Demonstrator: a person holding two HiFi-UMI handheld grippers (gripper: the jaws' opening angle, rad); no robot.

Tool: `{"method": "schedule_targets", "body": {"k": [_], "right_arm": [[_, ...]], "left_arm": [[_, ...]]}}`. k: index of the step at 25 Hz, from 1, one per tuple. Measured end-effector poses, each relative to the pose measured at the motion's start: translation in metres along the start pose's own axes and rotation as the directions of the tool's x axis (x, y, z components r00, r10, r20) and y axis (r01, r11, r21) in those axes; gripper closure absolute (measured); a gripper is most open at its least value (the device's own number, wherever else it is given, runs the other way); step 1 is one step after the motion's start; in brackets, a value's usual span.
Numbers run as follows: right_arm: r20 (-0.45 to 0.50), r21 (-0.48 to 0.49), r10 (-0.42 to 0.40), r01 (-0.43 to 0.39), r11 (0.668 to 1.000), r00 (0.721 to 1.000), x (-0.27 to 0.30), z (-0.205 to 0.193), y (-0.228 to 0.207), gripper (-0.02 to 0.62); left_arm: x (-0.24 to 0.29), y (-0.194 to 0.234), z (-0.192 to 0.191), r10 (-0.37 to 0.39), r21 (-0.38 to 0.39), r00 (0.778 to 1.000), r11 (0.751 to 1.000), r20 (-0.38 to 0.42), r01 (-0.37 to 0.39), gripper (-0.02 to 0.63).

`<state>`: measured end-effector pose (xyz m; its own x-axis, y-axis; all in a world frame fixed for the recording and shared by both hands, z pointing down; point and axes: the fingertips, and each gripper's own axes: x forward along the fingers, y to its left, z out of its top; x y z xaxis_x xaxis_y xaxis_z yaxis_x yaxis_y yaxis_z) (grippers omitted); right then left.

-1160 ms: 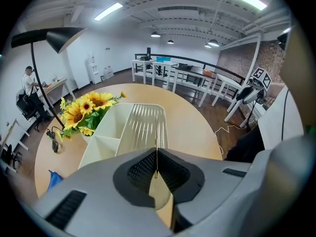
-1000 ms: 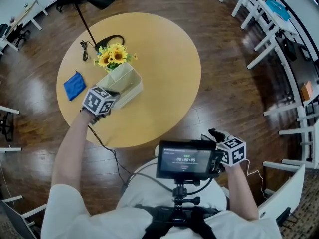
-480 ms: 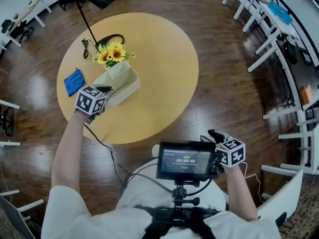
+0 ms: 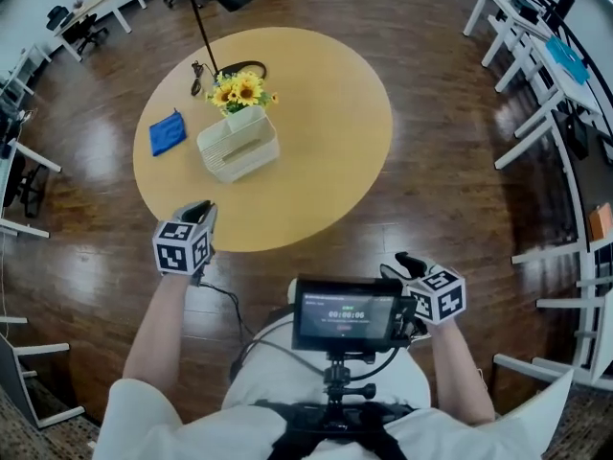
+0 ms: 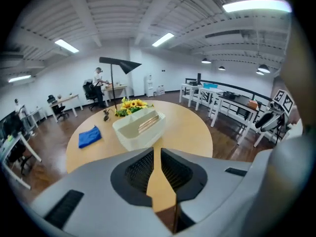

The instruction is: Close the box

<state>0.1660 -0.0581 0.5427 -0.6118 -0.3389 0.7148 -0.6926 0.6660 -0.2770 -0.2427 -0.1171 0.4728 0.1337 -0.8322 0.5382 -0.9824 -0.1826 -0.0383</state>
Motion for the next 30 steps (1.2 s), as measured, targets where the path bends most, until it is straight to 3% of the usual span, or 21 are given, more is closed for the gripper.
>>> {"method": "schedule_targets", "body": {"k": [5,11,17,20,30], "right_arm": [[0.001,-0.055,0.060,-0.060,0.997,0.998,-0.014,-0.015,0.001,0.405],[-0.031,-0.147,0.112,-0.116,0.982,0.993,-0.026,-0.045,0.007,0.407],[-0.056,-0.202,0.158,-0.166,0.965,0.986,-0.040,-0.071,0.018,0.410],[-0.059,-0.212,0.169,-0.178,0.961,0.984,-0.046,-0.080,0.022,0.410],[-0.044,-0.239,0.180,-0.185,0.953,0.983,-0.062,-0.098,0.027,0.410]], "left_arm": [[-0.059,-0.034,-0.076,0.120,-0.158,0.991,0.979,-0.058,-0.128,0.560],[-0.117,-0.079,-0.142,0.222,-0.238,0.969,0.941,-0.109,-0.242,0.560],[-0.158,-0.132,-0.190,0.239,-0.292,0.959,0.916,-0.151,-0.274,0.560],[-0.170,-0.146,-0.203,0.243,-0.309,0.956,0.908,-0.163,-0.283,0.560],[-0.187,-0.170,-0.203,0.248,-0.300,0.959,0.913,-0.135,-0.278,0.560]]}}
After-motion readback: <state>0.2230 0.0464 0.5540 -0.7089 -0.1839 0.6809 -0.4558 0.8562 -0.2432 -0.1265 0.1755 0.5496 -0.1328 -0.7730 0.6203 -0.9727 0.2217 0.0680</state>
